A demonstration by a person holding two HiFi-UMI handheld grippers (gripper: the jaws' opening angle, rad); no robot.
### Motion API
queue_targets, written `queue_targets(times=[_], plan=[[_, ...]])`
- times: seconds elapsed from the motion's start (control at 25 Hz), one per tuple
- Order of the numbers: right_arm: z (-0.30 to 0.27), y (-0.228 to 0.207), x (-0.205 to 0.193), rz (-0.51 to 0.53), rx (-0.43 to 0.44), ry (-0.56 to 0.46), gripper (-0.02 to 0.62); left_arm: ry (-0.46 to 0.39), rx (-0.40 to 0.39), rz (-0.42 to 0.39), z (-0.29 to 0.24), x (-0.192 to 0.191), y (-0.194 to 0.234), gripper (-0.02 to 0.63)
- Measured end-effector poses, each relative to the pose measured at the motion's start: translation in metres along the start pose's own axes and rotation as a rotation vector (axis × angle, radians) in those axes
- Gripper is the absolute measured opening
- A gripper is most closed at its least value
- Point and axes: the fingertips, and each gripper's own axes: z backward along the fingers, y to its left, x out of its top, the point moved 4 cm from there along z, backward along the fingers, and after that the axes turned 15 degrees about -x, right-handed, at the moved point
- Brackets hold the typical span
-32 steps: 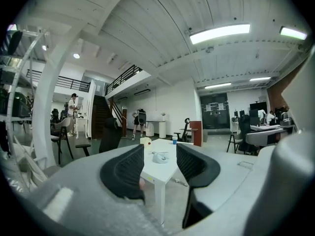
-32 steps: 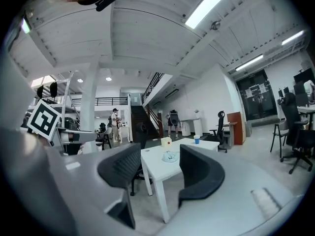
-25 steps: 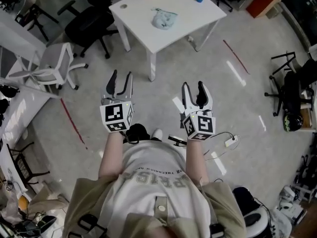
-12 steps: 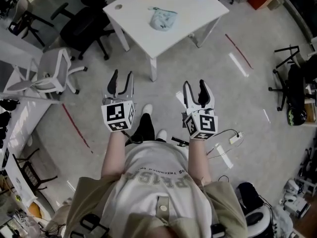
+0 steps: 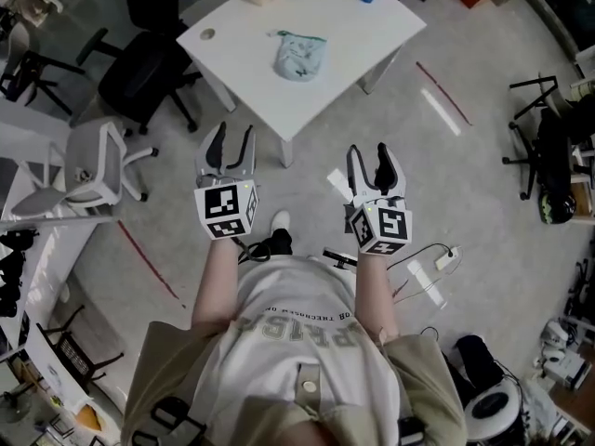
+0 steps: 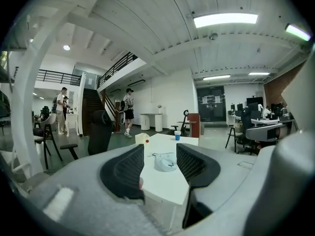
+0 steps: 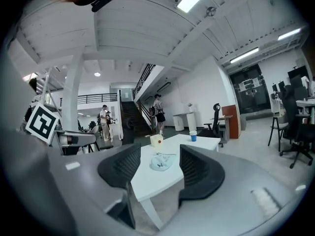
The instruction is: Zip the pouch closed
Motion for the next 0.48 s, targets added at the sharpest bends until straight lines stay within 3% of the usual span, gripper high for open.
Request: queue_targets(times=[0.48], plan=[[-0.076, 0.020, 0.003, -0.064, -0.070, 0.008, 0.222, 0.002, -0.059, -0.031, -0.060, 0.016, 0.071, 0.215]])
